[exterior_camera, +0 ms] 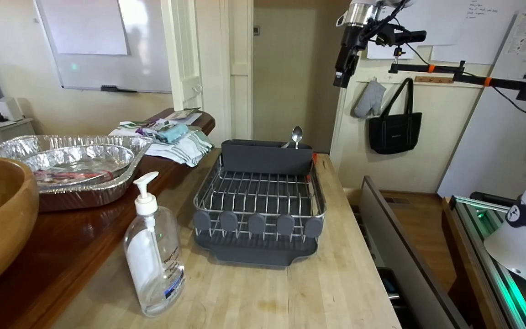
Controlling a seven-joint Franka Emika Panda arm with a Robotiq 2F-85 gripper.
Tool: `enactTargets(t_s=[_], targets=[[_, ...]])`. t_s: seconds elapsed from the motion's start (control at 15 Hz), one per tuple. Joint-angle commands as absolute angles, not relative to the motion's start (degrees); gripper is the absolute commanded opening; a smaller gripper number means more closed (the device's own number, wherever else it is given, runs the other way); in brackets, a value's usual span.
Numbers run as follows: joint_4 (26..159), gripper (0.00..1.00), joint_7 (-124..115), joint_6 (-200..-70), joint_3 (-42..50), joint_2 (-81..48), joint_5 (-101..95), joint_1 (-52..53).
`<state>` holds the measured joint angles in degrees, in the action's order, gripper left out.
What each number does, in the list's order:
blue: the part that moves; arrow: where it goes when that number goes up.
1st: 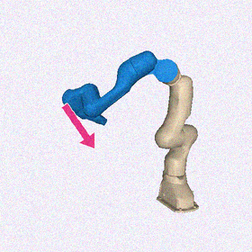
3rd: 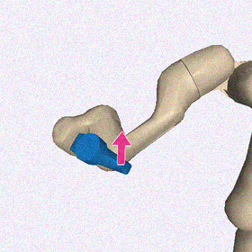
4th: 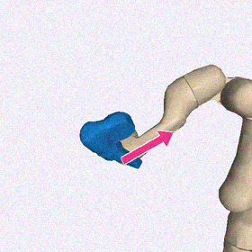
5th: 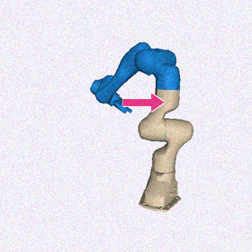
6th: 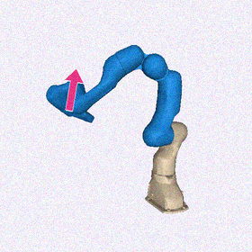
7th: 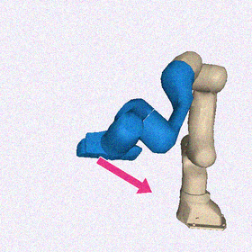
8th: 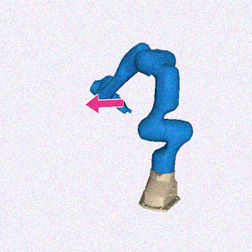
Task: Put the silver fork on the dishrack.
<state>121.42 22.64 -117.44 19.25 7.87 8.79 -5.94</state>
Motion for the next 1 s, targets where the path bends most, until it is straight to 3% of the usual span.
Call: enactTargets(t_s=[0.0,0.93], targets=[[121.3,1.0,22.8,-117.2,17.5,7.7,9.1,-7.8],[108.6,1.0,24.3,-117.9,16.3,-5.4,13.1,-10.7]])
